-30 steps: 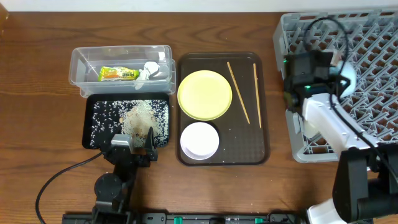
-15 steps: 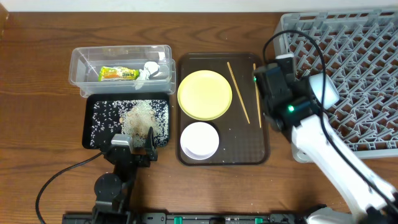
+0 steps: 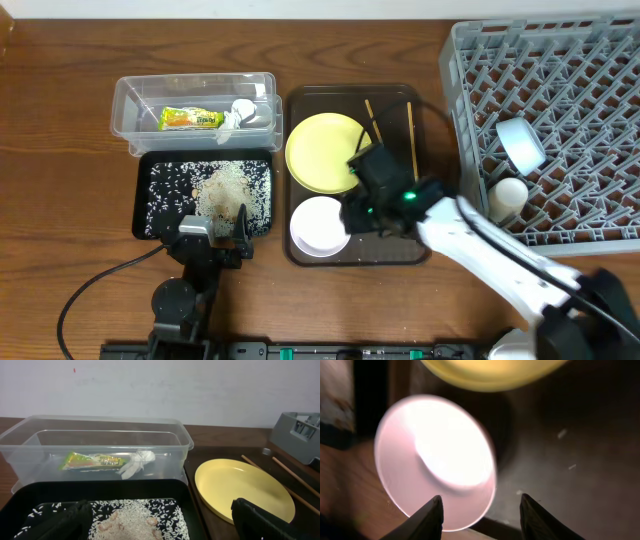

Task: Sort waste into correct bins and load items into the dishwasher rack
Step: 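Grasp the pink bowl on the brown tray with the right gripper, then place the pink bowl in the dish rack with the right gripper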

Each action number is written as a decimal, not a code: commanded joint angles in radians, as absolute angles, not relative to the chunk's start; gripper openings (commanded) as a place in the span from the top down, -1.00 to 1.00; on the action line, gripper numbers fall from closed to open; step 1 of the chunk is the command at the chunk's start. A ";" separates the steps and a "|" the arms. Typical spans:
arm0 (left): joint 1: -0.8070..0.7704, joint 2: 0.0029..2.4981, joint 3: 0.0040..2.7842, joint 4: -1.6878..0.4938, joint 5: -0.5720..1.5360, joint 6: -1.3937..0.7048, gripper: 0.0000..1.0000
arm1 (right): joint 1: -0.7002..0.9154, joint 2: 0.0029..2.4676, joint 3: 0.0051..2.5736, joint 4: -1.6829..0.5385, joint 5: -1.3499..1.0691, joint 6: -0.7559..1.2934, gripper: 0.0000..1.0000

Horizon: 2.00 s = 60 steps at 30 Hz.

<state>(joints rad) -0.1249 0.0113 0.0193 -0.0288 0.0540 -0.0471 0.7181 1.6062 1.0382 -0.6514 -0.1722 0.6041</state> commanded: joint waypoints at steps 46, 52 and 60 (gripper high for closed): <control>-0.119 0.005 0.004 -0.064 0.062 -0.030 -0.82 | -0.097 1.376 1.077 -0.453 1.105 0.249 0.97; -0.119 0.005 0.004 -0.064 0.062 -0.030 -0.82 | -0.131 1.552 1.077 -0.378 1.087 0.146 0.98; -0.119 0.005 0.004 -0.064 0.062 -0.030 -0.82 | -0.076 1.674 1.077 -0.219 1.087 -0.103 0.97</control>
<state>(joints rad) -0.1249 0.0113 0.0193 -0.0288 0.0536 -0.0471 -0.1097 1.6604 1.0676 -0.2340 1.0763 0.0227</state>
